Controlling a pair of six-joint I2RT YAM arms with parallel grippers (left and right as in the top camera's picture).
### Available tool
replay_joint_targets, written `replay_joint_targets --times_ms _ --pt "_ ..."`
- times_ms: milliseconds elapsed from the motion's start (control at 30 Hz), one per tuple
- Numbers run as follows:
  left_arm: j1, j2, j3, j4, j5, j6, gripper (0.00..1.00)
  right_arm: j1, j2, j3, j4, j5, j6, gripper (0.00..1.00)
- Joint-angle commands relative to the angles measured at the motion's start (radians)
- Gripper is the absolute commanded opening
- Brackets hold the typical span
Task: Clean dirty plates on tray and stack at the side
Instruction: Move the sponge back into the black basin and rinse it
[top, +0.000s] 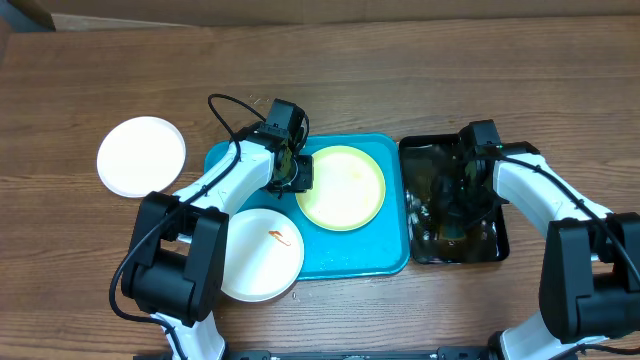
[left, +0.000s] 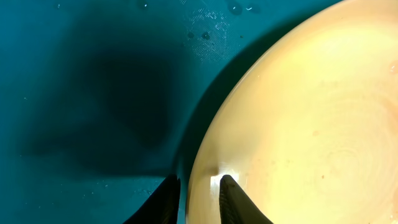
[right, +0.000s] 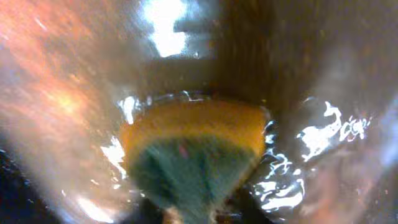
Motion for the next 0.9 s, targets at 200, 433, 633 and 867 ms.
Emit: replay_joint_targets --times_ms 200,433,633,867 --pt "-0.002 -0.001 0.013 0.003 0.008 0.0 0.26 -0.004 0.008 0.082 0.039 0.01 -0.002 0.61" --pt "-0.002 -0.001 0.013 0.003 0.008 0.0 0.27 -0.002 0.022 0.071 0.044 0.01 0.002 0.57" --pt "-0.002 -0.001 0.013 0.003 0.008 0.0 0.27 -0.002 0.022 0.019 0.1 0.01 0.002 0.54" --pt "-0.002 -0.001 0.013 0.003 0.008 0.0 0.27 -0.002 0.022 0.015 0.122 0.008 0.002 0.12"
